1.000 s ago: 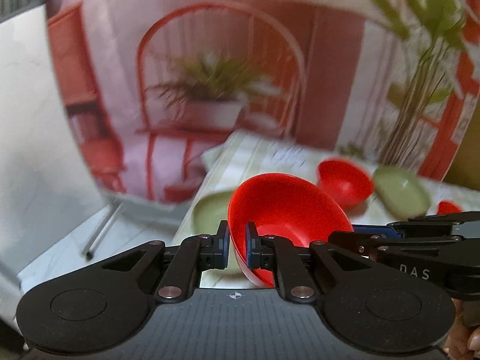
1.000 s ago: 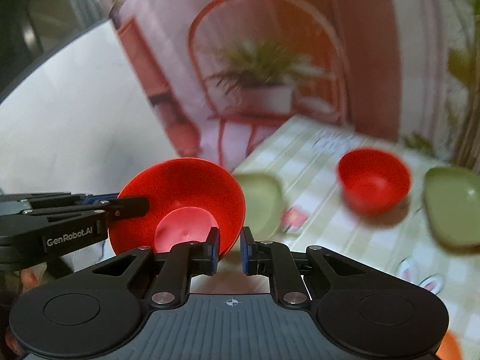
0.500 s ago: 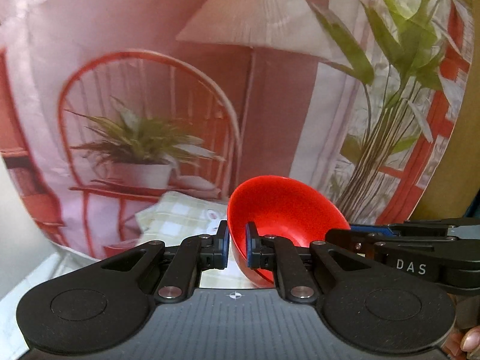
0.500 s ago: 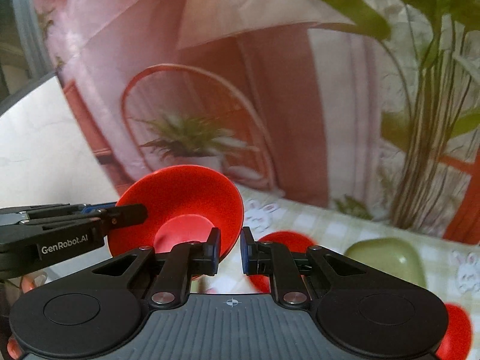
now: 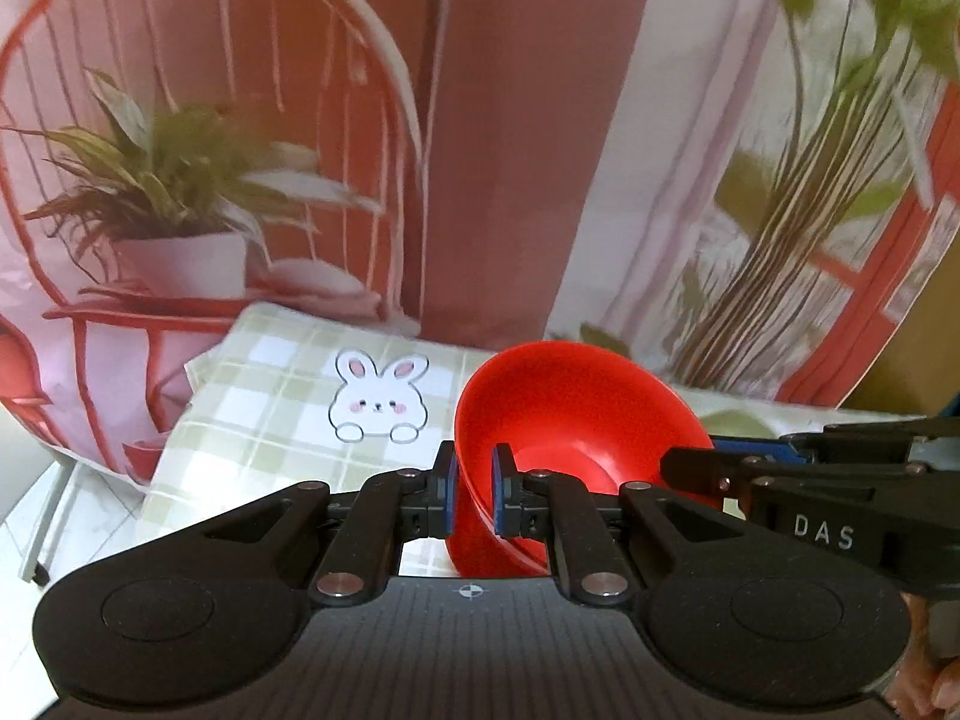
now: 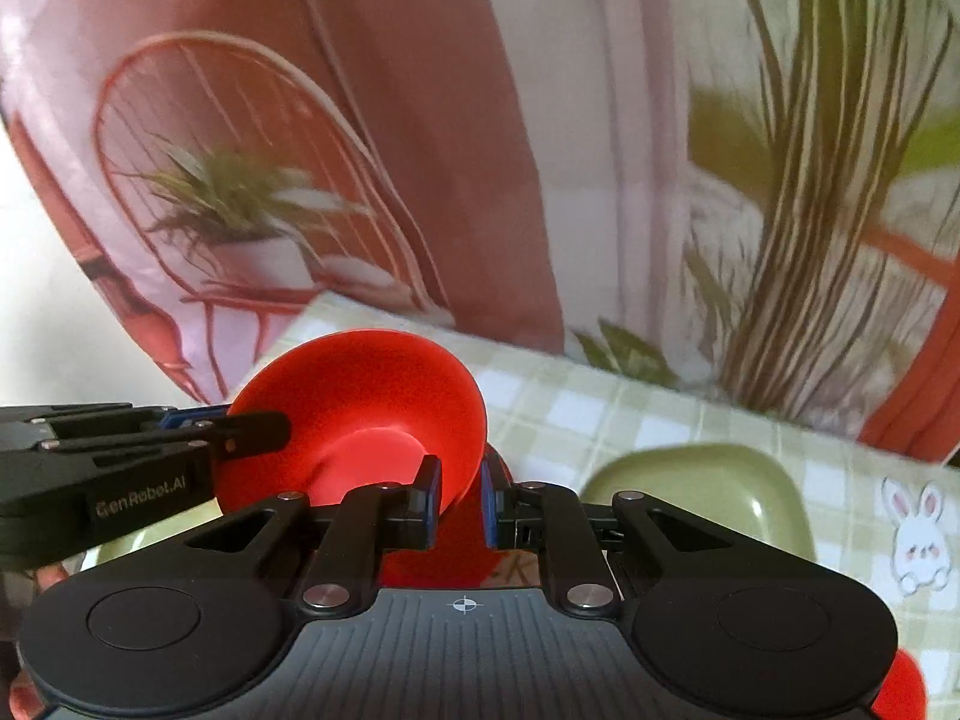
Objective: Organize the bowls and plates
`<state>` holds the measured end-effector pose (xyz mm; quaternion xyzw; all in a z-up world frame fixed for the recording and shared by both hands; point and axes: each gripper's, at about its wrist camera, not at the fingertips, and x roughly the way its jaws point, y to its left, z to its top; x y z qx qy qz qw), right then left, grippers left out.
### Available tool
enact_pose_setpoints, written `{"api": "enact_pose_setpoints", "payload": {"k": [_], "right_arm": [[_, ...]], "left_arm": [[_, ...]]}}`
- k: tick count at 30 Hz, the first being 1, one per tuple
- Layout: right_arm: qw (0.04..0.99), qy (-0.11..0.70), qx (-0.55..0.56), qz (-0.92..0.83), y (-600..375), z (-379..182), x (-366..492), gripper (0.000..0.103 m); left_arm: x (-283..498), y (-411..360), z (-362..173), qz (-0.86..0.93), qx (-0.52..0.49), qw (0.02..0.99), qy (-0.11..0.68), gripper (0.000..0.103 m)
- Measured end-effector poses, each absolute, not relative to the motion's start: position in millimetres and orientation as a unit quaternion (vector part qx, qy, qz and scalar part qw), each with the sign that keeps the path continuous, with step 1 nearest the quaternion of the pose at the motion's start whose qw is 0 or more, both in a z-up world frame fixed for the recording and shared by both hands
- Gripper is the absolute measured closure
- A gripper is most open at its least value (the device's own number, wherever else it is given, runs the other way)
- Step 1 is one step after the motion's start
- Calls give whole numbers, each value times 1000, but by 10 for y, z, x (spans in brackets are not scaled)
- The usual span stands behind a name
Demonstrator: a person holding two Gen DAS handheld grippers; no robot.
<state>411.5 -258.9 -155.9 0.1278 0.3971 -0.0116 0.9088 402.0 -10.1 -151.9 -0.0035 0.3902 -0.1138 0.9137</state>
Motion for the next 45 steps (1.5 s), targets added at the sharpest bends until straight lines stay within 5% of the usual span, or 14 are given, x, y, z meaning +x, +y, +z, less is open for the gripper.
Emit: {"api": "enact_pose_setpoints", "payload": {"k": [15,19,33,45], "right_arm": [[888,436,145,-14,-2691,-1885,4293,85],[892,426,152,-20,-2739,-1782,4234,81],[936,310,163,-40,-3414,-888,3263,77],[932,309,161,-101,-4195,-1159,2385,71]], "left_arm": [[4143,-186,-1878,-114,33,895,431,90],[4161,-136,-1878,-96,26,896,434,83],[3736,-192,-947,-109,9,927,358,68],[3373,-989,-870,-206,-9,905,372,63]]}}
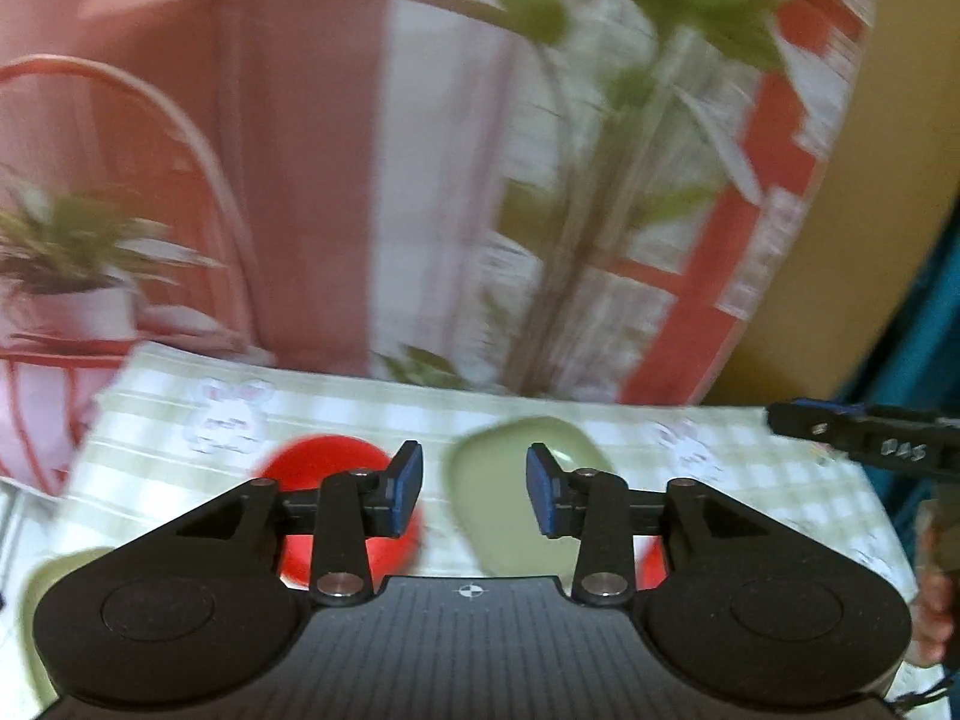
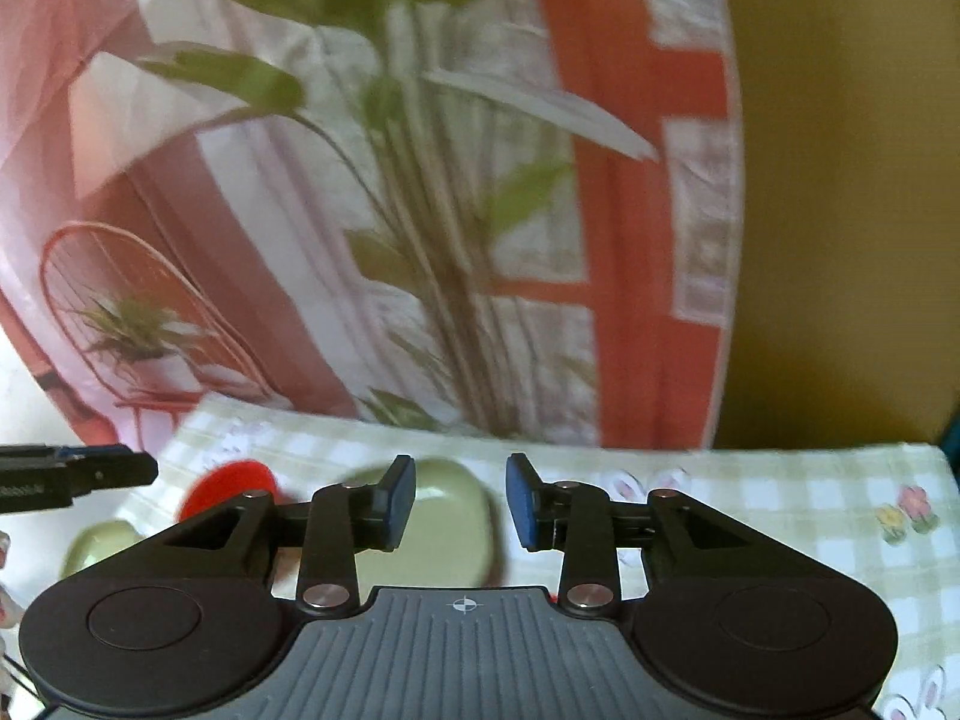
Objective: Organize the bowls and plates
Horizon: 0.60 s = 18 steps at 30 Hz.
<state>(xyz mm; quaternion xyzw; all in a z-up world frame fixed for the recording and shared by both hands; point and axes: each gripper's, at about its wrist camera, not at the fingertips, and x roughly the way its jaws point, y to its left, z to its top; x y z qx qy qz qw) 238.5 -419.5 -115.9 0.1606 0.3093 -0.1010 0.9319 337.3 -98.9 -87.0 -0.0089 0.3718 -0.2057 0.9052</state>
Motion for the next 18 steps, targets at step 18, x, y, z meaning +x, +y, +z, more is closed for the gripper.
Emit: {"api": "enact_pose_setpoints", "payload": {"k": [18], "right_arm": [[887,365,236,-157,-4490,-2154,1908,71]], "left_arm": [[3305,-2136,-1930,-288,45,840,458,62]]}}
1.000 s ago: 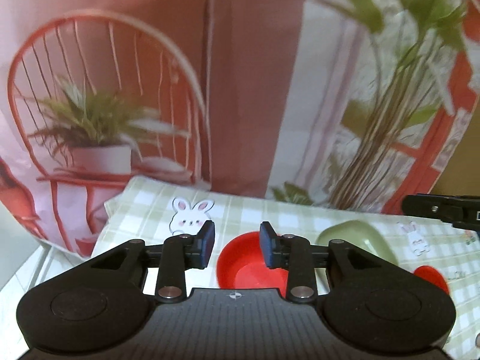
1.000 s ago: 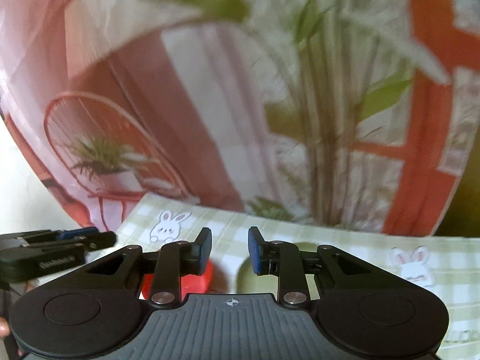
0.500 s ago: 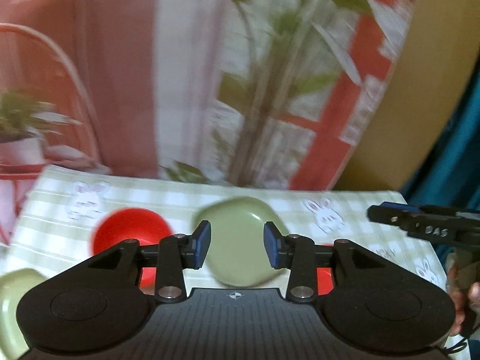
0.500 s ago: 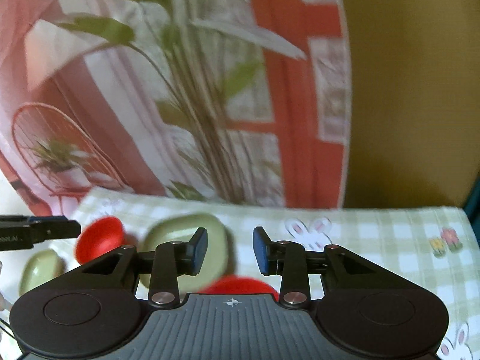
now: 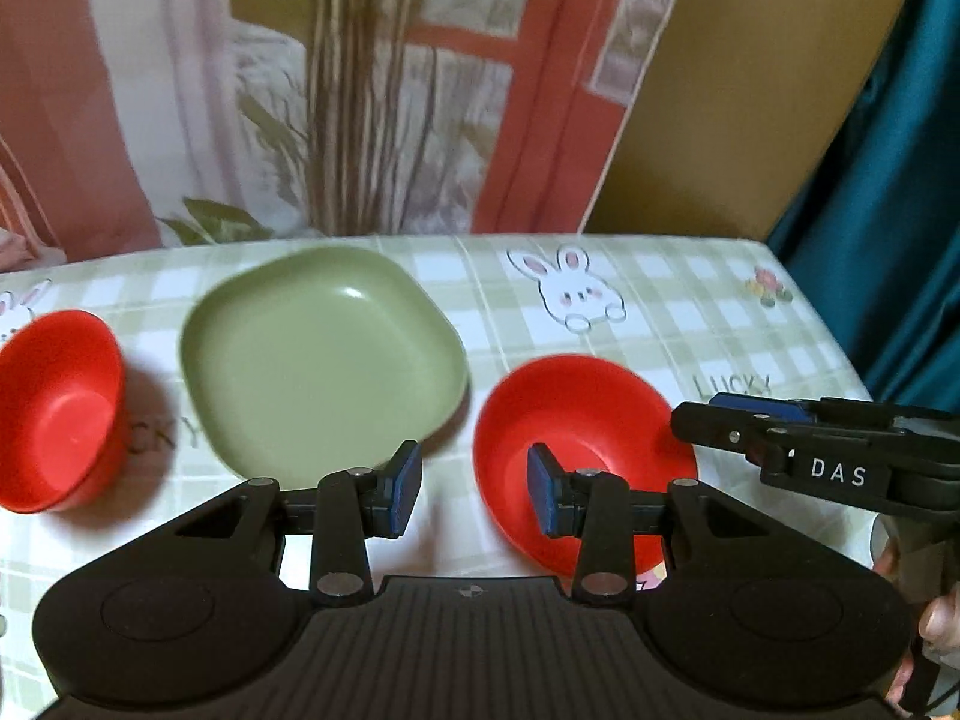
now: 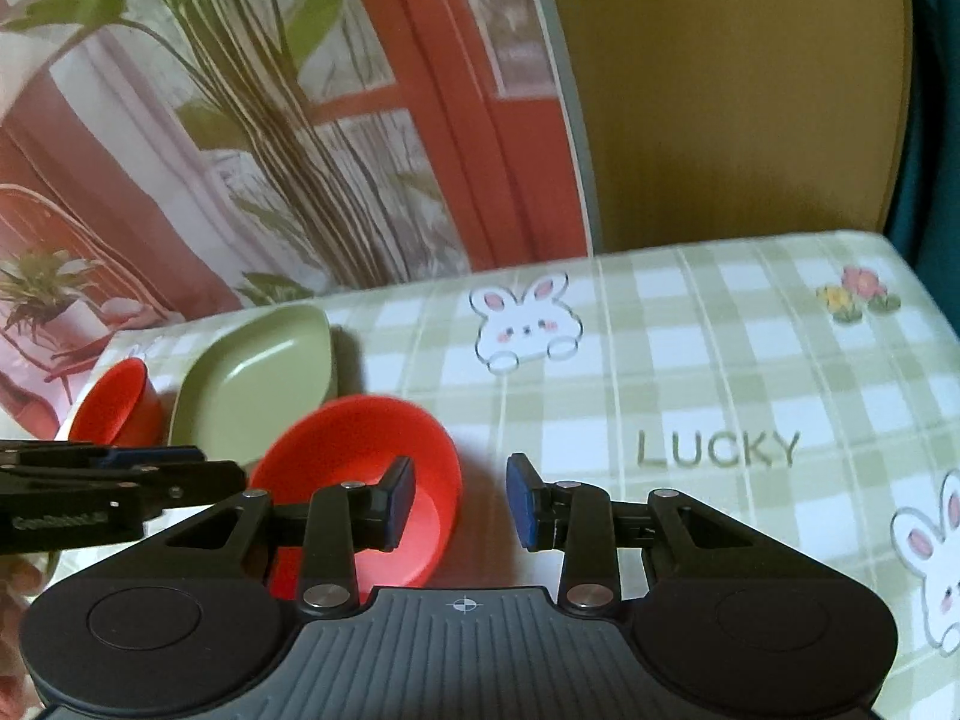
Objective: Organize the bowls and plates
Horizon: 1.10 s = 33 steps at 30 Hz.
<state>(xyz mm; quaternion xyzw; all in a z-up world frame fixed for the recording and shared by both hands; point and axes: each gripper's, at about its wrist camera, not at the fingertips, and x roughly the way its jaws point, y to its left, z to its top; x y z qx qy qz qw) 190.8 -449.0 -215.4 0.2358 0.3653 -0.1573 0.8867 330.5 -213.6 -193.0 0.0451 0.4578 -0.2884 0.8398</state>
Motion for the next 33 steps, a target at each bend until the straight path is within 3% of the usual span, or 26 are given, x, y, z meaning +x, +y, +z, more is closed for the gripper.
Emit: {"api": "enact_pose_setpoints", "payload": {"k": [8,11,12,14,17,33], "right_arm": [[877,380,249,-157,-4486,-2290,1942,72],[877,379,253,-153,-4472,-2295,1951,77],[877,379,252,-151,-4466,-2293,1956,78],[878,380,252,-148,-4464,-2295,1979,80],[877,381,254,-146,-4450,-2297,1984,85],[886,366,244,-145,-4318,-2024,2021,86]], "left_arm": [[3366,-2265,-2084,-279,53,833,475,62],[3367,-2293,-2111,-281,59,831,477,65],[3356,-2300,-2112,-282,62,831,475,67],[3343,-2322,-2125,-285,68,832,471,86],[3322,-2333,-2121,-290,69,833,466,90],[3218,-2200,-1911,-292,58,842,450,90]]}}
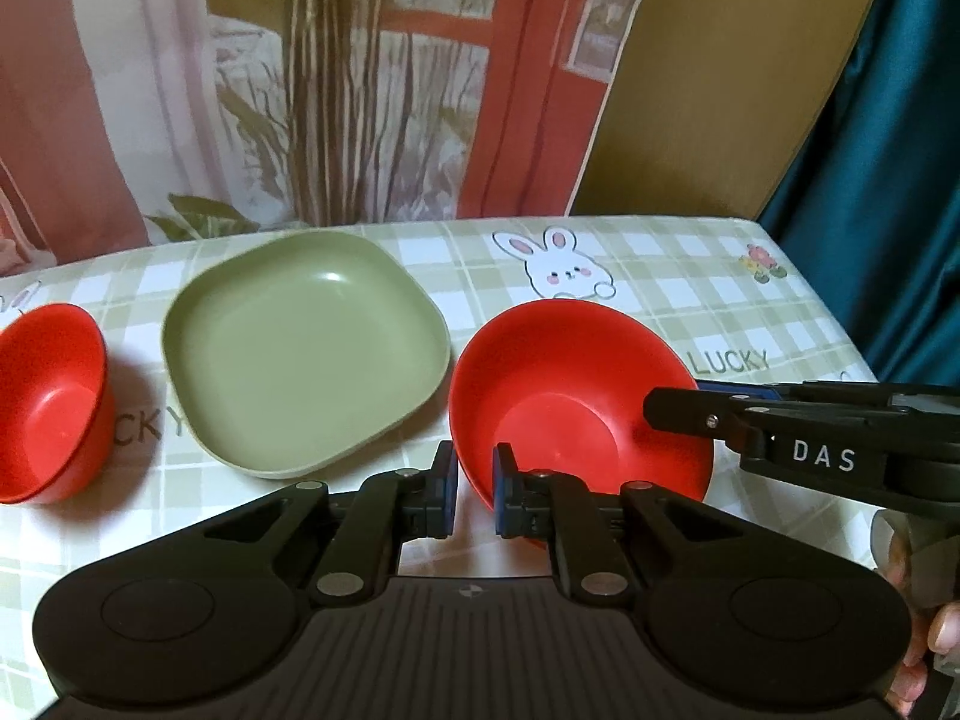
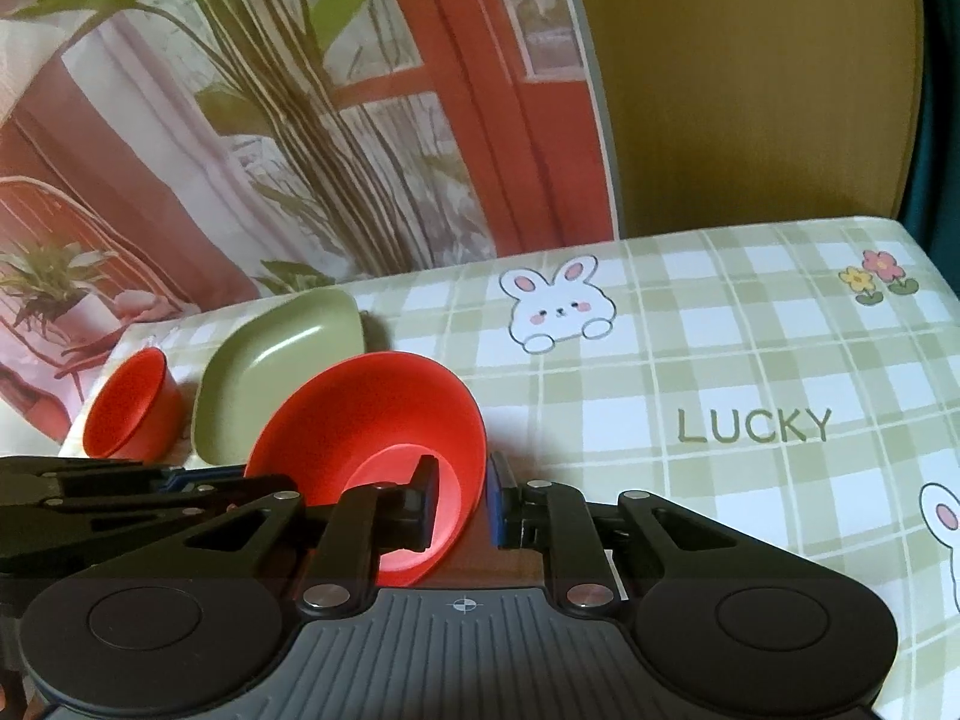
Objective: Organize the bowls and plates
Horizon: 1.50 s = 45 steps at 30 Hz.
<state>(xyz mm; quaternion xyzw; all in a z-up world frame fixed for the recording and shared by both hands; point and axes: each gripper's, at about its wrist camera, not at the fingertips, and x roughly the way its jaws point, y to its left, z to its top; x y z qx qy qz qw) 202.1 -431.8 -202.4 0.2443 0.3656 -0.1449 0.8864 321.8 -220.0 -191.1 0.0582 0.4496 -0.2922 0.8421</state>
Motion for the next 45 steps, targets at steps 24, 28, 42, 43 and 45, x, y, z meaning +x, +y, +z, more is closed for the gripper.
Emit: {"api": "enact_pose_setpoints", "payload": {"k": [24,28,42,43,45], "right_arm": [[922,331,201,-25,-3203,-991,3101,84],[921,339,192,-11,-3034,-1051,3339,84],[904,401,145,-10,-2695,-1687,4108,84],[903,404,144,-10,-2687,-1709,4134,84],[902,408,142,-10,-2672,-1753,4173,84]], "left_arm": [[3335,-682,-722,-203,-4,905,373,90],[3451,-462,-779,-183,-10,908,376,90],[3979,-123,-1553,-127,-24,898,421,90],[4001,-112,-1575,-126,-25,897,422,90],[4027,-104,-1617,-125,-22,897,423,90]]}}
